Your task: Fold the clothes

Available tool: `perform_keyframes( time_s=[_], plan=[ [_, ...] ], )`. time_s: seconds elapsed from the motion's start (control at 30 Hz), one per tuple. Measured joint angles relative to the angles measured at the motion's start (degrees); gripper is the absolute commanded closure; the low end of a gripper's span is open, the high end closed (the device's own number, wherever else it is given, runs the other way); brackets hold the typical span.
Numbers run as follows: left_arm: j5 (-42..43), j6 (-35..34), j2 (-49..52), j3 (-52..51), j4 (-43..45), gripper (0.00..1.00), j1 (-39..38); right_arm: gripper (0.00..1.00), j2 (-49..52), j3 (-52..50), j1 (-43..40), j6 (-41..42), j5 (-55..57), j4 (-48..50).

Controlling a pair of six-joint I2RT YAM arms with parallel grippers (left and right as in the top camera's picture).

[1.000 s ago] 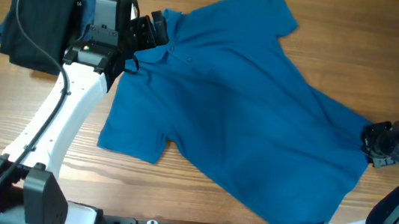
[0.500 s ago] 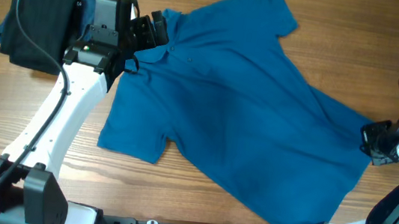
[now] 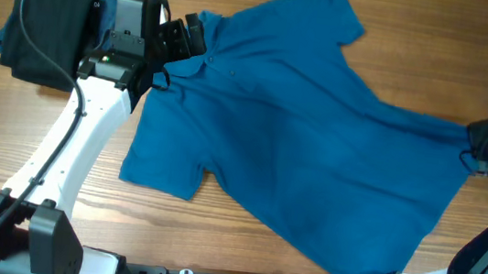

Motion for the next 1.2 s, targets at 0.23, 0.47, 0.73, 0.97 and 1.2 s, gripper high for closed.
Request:
perform_keyframes(
  time_s=[0.23,0.47,0.73,0.97,1.2],
  plan=[
    [0.0,0.0,0.0,0.0,0.1,0.00,0.0,0.51,10.1,0.4,3.5,1.7,1.9,19.5],
    [0.0,0.0,0.0,0.0,0.0,0.00,0.0,0.14,18.4,0.7,4.0,-1.2,1.3,35.7],
    [0.0,0.0,0.0,0.0,0.0,0.00,0.0,0.06,14.2,18.5,4.0,-13.9,-6.4,9.5],
    [0.0,0.0,0.0,0.0,0.0,0.00,0.0,0.00,5.5,27.7,4.0,-17.7,-10.5,-14.8],
    [0.0,0.0,0.0,0.0,0.0,0.00,0.0,0.00,5.4,27.8,4.0,-17.9,-11.0,-22.9]
  ],
)
